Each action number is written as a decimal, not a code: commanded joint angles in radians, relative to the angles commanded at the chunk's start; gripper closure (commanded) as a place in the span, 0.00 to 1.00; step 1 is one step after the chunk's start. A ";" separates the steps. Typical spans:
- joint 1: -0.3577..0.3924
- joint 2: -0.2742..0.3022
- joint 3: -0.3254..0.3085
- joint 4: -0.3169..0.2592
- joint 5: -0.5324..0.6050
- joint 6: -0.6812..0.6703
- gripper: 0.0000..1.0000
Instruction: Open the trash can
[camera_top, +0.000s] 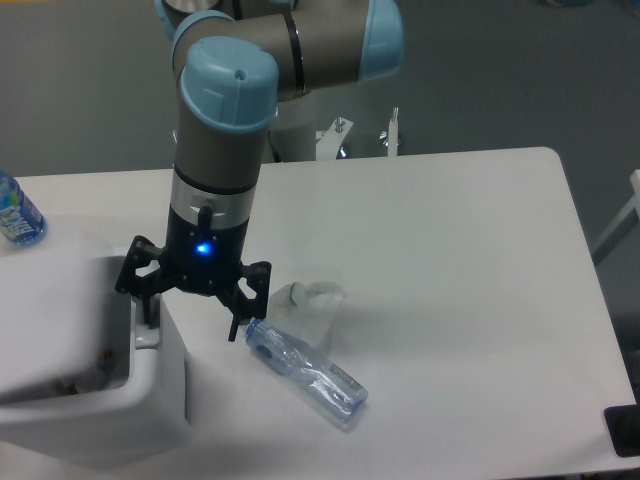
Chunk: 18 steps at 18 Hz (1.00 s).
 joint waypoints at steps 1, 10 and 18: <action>0.000 -0.002 0.003 0.000 0.000 -0.002 0.00; 0.100 0.026 0.112 -0.017 0.014 0.170 0.00; 0.215 0.066 0.072 -0.176 0.230 0.646 0.00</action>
